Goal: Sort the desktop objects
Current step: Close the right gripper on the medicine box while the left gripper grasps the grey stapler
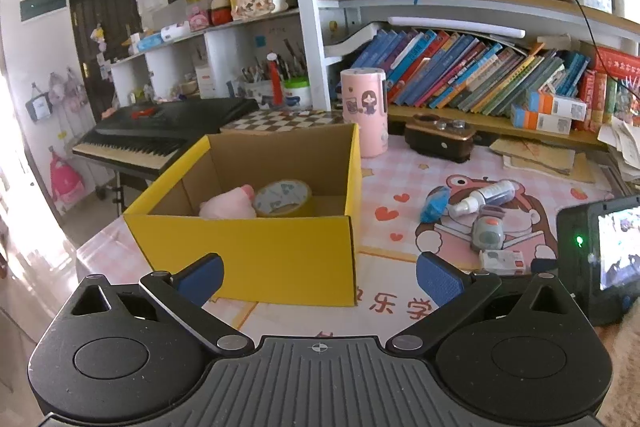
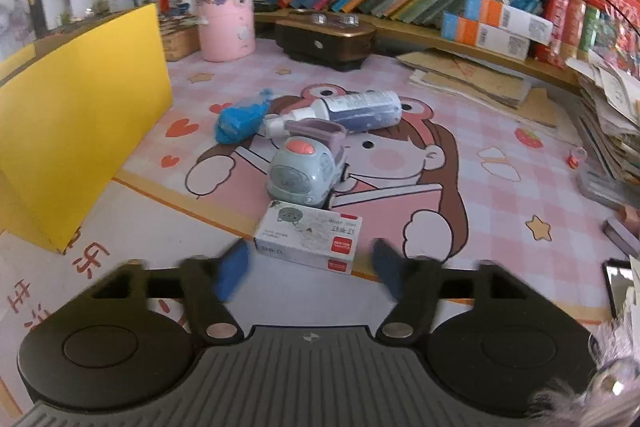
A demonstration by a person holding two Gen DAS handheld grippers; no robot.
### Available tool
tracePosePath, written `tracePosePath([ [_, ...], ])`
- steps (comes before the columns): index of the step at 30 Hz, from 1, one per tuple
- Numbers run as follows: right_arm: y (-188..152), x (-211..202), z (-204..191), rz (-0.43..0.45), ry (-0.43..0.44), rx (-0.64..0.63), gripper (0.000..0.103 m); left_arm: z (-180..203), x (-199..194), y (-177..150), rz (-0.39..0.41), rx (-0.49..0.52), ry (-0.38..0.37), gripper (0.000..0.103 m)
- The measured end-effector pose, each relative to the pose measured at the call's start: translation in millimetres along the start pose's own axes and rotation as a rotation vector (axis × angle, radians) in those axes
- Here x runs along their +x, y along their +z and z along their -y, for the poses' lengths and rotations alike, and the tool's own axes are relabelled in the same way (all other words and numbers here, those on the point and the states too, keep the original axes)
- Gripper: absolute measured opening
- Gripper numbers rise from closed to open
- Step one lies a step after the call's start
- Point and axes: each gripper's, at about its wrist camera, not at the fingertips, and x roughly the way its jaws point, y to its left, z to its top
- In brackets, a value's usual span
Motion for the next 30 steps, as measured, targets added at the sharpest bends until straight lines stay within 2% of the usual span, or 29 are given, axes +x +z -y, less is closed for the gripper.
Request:
tracePosePath([
  [4, 0.6, 2.8, -2.2, 0.017, 0.009, 0.019, 0.072, 1.3, -0.6, -2.2, -0.005, 0.013, -0.010, 0.103],
  [7, 1.4, 3.2, -0.6, 0.031, -0.013, 0.005, 0.053, 1.8, 0.1, -1.7, -0.006, 0.013, -0.015, 0.103],
  [11, 1.3, -14.7, 22.8, 0.037, 0.006, 0.031, 0.053, 13.4, 6.8, -1.6, -0.016, 0.022, -0.061, 0.103],
  [15, -0.7, -49.9, 61.2, 0.004, -0.005, 0.090, 0.053, 38.2, 13.6, -0.8, -0.021, 0.063, -0.176, 0.103],
  [18, -6.2, -82.3, 89.4, 0.001, -0.050, 0.127, 0.053, 60.5, 21.0, 0.3, -0.021, 0.088, -0.272, 0.103],
  [21, -15.6, -100.3, 105.5, -0.012, -0.101, 0.127, 0.053, 78.5, 32.6, 0.6, -0.035, 0.087, -0.337, 0.103],
  [25, -25.4, -110.6, 111.9, -0.010, -0.135, 0.078, 0.053, 108.5, 58.3, 8.2, -0.022, 0.124, -0.358, 0.102],
  [30, -28.3, -114.1, 115.1, -0.020, -0.117, 0.033, 0.053, 144.7, 101.2, 18.1, -0.036, 0.156, -0.384, 0.097],
])
